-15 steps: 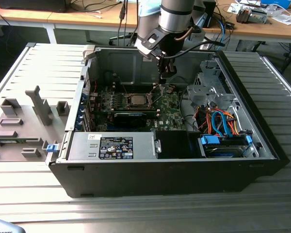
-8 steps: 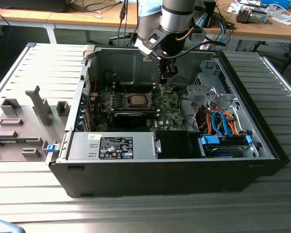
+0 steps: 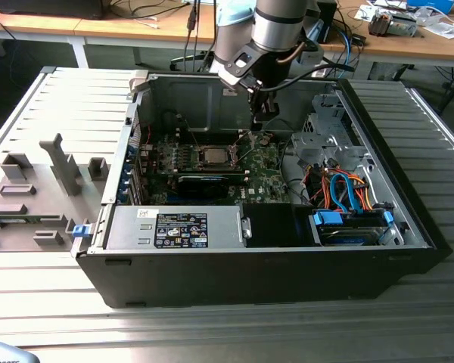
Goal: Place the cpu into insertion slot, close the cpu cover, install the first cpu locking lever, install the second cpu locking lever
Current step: 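Close the cpu cover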
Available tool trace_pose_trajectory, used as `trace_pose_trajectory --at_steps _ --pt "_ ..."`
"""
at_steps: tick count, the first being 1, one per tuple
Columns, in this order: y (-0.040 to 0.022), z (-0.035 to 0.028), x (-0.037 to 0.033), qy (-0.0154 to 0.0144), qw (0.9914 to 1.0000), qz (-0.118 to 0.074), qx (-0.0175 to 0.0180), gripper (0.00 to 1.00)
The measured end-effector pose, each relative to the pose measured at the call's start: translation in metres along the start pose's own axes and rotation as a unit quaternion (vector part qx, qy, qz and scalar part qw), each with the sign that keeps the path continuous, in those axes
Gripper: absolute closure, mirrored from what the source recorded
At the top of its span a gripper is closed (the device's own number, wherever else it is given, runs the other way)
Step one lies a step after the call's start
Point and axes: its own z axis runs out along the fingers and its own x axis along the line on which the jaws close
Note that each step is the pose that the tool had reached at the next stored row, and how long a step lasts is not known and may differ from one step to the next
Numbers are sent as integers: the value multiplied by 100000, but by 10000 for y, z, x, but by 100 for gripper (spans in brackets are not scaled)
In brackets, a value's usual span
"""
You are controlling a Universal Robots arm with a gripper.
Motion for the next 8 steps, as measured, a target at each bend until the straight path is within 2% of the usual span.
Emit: trace_pose_trajectory --at_steps 8 --pt "42 -1 -6 3 100000 -2 0 89"
